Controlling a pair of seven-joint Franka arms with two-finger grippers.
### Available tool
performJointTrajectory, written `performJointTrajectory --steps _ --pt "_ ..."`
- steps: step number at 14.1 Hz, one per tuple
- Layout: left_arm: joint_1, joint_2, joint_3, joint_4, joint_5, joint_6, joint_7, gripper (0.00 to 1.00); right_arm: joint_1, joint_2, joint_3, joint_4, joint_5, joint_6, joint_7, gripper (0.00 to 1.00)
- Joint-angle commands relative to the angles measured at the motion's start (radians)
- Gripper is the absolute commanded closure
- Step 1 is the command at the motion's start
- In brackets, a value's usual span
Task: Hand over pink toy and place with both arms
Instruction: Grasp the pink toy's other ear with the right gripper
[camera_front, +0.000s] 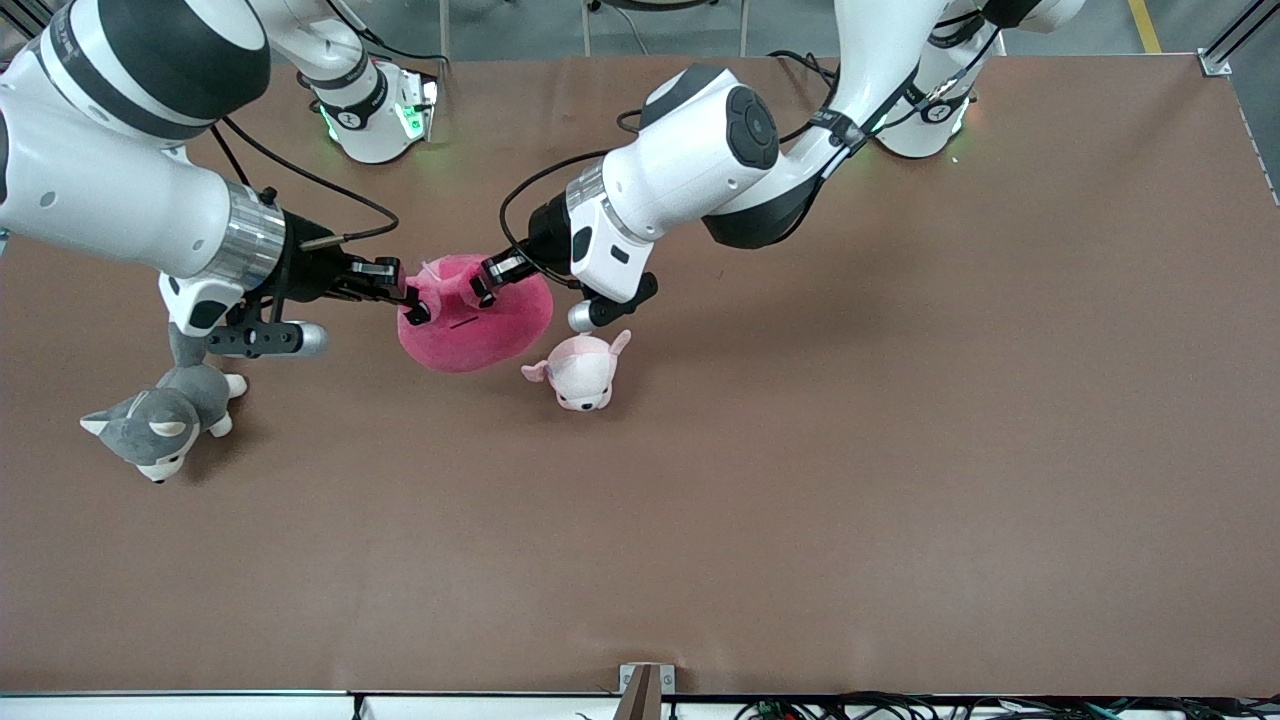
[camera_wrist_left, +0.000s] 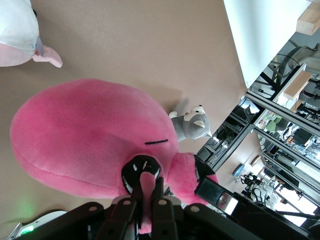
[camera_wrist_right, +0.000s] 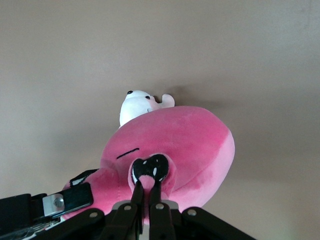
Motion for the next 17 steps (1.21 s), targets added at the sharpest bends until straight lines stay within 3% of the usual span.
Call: performJointTrajectory --steps 1,7,15,16,17 --pt "-0.011 0.011 0.001 0.023 -0.014 0.014 -0.009 0.95 0.002 -0.003 -0.004 0.008 -0.018 -0.009 -0.008 0.99" --pt "-0.009 0.012 0.001 0.023 -0.015 0.014 -0.009 0.94 -0.001 -0.003 -0.010 0.009 -0.018 -0.020 -0.042 0.97" --pt "-0.009 0.015 0.002 0.023 -0.014 0.014 -0.006 0.82 -0.024 -0.003 -0.012 0.019 -0.021 -0.035 -0.063 0.96" --pt "-0.011 0.015 0.002 0.023 -0.015 0.014 -0.004 0.70 -0.024 -0.003 -0.012 0.017 -0.021 -0.037 -0.071 0.96" --pt "-0.011 0.015 0.002 0.023 -0.014 0.014 -0.009 0.40 -0.024 -0.003 -0.012 0.017 -0.021 -0.044 -0.072 0.96"
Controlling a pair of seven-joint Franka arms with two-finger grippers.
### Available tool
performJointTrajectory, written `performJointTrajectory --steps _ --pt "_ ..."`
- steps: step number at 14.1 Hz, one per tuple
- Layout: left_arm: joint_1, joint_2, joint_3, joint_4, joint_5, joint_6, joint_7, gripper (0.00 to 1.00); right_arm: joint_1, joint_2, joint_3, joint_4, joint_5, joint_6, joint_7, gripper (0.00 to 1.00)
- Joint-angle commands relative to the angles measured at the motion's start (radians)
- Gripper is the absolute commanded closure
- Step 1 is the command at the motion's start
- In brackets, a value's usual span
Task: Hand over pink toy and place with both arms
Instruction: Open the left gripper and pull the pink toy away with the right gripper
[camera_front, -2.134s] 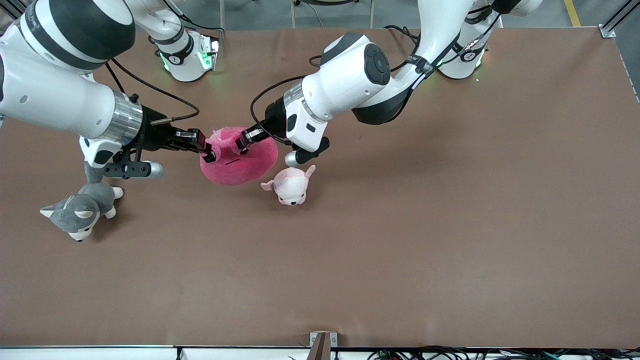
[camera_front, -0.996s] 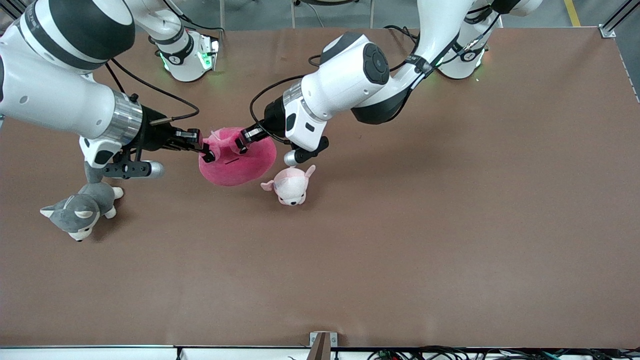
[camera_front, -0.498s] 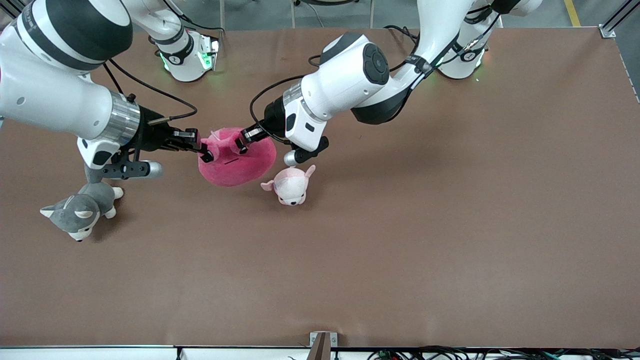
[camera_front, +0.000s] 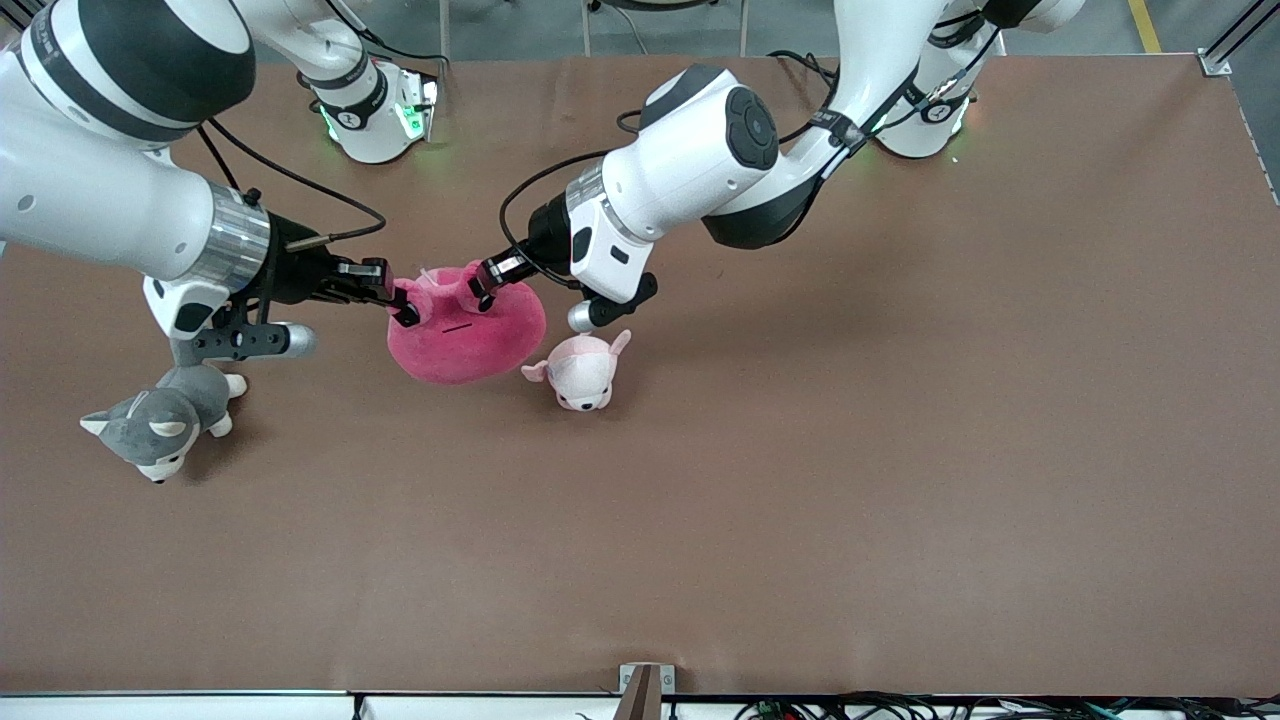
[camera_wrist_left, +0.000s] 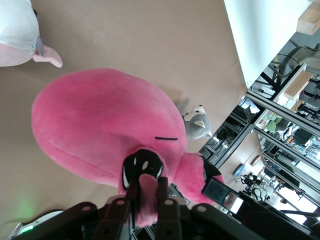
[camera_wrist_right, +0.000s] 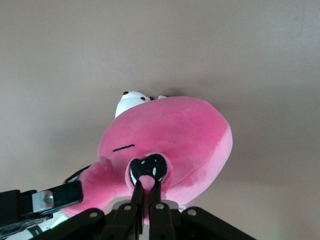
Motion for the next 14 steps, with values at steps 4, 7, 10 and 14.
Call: performJointTrajectory --steps 4,7,10,14 --pt "-0.011 0.007 0.005 0.021 -0.002 0.005 -0.017 0.00 -0.014 -0.003 0.005 0.012 -0.018 -0.029 -0.021 0.96" --pt "0.008 -0.018 0.015 0.004 0.047 -0.020 -0.017 0.00 -0.024 -0.004 0.004 0.012 -0.018 -0.029 -0.023 0.96" --pt "0.078 -0.047 0.016 0.003 0.190 -0.176 -0.014 0.00 -0.050 -0.004 0.004 0.014 -0.022 -0.031 -0.055 0.96" --pt "0.132 -0.071 0.015 0.004 0.449 -0.369 -0.001 0.00 -0.100 0.000 0.004 0.014 -0.080 -0.031 -0.056 0.96"
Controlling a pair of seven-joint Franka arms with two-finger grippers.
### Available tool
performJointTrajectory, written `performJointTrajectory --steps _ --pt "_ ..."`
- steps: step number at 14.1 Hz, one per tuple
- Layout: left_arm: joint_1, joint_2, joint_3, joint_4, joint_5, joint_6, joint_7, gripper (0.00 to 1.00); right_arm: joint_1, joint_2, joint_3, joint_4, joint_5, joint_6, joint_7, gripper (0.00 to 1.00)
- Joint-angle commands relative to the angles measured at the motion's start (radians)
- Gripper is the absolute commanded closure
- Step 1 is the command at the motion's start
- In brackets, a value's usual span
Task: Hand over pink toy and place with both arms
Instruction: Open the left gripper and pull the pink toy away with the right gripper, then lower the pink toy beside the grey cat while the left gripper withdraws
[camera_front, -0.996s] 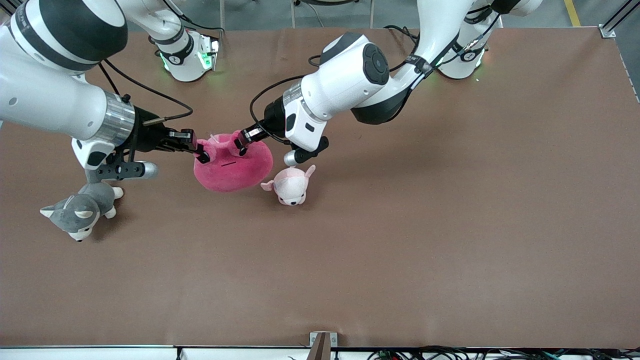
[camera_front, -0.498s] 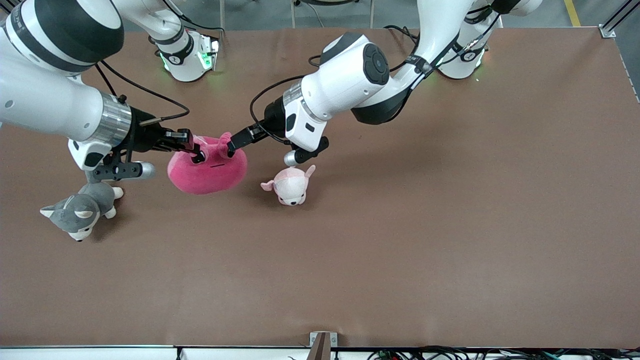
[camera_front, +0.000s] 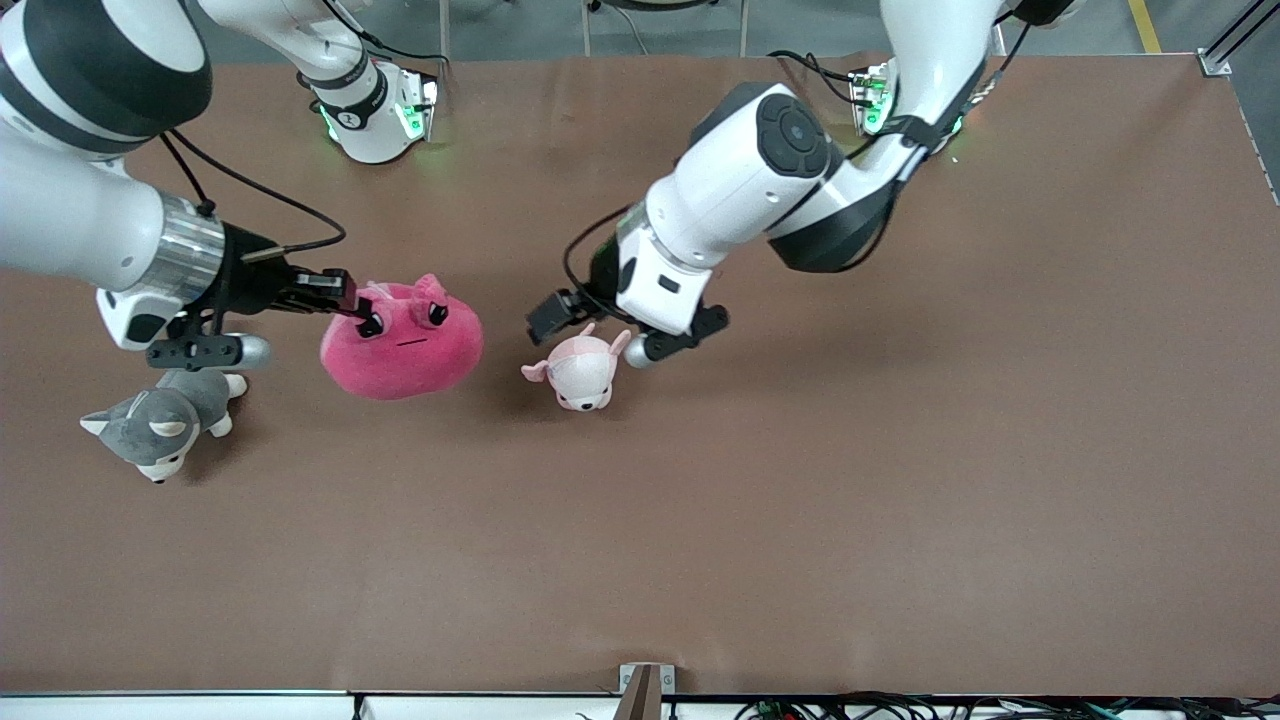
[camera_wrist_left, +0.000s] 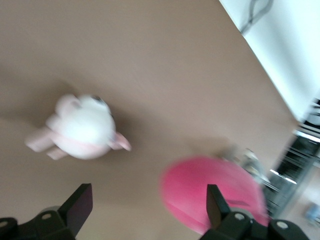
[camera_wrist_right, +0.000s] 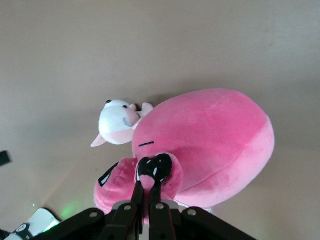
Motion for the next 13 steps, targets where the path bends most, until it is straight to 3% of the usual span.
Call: performJointTrajectory --steps 1,5,7,10,13 --pt "0.015 -0.032 0.001 -0.008 0.165 -0.131 0.012 0.00 -0.042 0.000 0.012 0.011 -0.078 -0.014 -0.010 0.96" --pt "0.084 -0.068 0.001 -0.008 0.323 -0.346 0.256 0.00 -0.128 0.063 0.014 0.002 -0.075 -0.009 -0.056 0.96" --pt "0.124 -0.084 0.001 -0.011 0.375 -0.386 0.285 0.00 -0.179 0.111 0.014 0.002 -0.066 -0.007 -0.117 0.96" --pt "0.184 -0.114 0.001 -0.011 0.394 -0.415 0.296 0.00 -0.219 0.171 0.014 -0.003 0.013 -0.011 -0.150 0.96" --pt "0.264 -0.160 -0.002 -0.013 0.392 -0.477 0.429 0.00 -0.246 0.226 0.014 -0.006 0.078 -0.011 -0.193 0.96"
